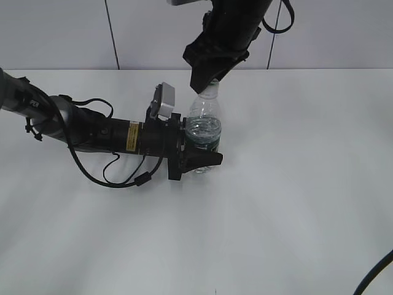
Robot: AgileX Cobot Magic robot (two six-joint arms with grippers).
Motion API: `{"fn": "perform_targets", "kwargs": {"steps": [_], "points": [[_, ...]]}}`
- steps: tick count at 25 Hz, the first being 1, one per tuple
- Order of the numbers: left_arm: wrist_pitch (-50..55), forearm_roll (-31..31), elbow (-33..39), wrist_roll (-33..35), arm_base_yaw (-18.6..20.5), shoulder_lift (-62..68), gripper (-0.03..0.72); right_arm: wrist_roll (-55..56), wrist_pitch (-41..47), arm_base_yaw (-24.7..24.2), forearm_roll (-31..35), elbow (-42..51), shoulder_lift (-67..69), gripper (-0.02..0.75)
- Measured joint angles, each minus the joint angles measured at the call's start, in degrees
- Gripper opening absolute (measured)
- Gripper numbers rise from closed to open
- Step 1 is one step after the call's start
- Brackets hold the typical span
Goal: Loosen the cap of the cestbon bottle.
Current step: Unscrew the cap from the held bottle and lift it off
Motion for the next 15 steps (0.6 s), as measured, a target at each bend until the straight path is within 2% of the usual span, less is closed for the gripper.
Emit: {"fn": "perform_targets", "kwargs": {"steps": [15], "points": [[0.0, 0.0, 0.0, 0.1, 0.0, 0.0, 0.410, -22.6, 0.0, 0.0, 0.4, 0.0, -0.2, 0.302]]}}
